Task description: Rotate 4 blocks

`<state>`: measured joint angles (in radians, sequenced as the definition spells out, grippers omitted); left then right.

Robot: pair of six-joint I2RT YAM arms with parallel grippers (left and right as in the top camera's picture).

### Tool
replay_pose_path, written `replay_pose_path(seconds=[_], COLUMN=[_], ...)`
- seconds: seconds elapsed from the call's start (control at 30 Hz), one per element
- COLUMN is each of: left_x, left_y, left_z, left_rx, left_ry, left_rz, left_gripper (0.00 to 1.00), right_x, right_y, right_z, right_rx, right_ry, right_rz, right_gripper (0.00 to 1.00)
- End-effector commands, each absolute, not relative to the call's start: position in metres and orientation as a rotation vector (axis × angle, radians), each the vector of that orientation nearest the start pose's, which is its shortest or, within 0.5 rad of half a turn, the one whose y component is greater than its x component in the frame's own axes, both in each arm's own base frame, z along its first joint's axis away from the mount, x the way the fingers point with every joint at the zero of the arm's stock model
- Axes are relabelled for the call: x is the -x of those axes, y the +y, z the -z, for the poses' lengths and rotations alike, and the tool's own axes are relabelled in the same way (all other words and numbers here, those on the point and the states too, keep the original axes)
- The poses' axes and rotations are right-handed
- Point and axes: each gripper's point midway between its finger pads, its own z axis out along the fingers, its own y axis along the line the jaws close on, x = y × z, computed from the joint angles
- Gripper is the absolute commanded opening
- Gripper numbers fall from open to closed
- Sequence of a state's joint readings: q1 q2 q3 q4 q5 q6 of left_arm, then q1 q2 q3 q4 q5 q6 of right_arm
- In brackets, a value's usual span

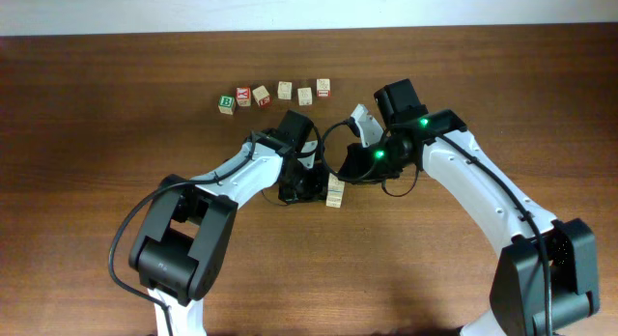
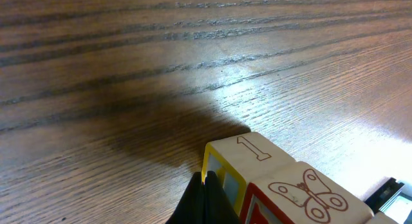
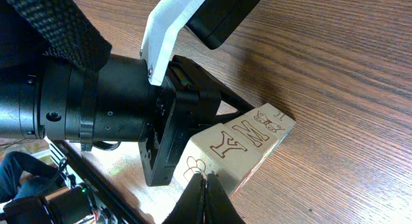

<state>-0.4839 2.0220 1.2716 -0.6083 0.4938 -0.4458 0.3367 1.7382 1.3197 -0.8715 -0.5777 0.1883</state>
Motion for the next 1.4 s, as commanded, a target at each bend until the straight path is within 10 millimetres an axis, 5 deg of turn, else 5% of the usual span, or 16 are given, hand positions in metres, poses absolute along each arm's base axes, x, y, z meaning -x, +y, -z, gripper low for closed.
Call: replay_pose_path(seconds=[0.0, 0.73, 0.87, 0.97, 1.37], left_x=[-0.315, -0.317, -0.323, -0.336, -0.350], left_y=[-0.272, -0.269, -0.261, -0.235, -0.206], left_z=[-0.016, -0.014, -0.009, -0.003, -0.003], left_rx=[-0.194, -0.189, -0.174, -0.018, 0.113], left_ry=[3.042, 3.041, 3.039, 3.056, 3.055], left_rz=[0.931, 0.890, 0.799, 0.685, 0.651], left_gripper=[0.00, 0.00, 0.00, 0.00, 0.00], right_x=[-0.313, -0.311, -0.310, -0.310, -0.308], right_y=[0.208, 0.207, 0.206, 0.206, 0.206], right_z=[-0.097, -0.097, -0.096, -0.096, -0.096], right_rx=[0.313, 0.308, 0.302, 0.302, 0.300], right_ry=[2.944, 2.953, 2.962, 2.962, 2.969], right_rz=[-0.872, -0.871, -0.870, -0.870, -0.869], right_gripper=[0.05, 0.04, 0.04, 0.04, 0.04])
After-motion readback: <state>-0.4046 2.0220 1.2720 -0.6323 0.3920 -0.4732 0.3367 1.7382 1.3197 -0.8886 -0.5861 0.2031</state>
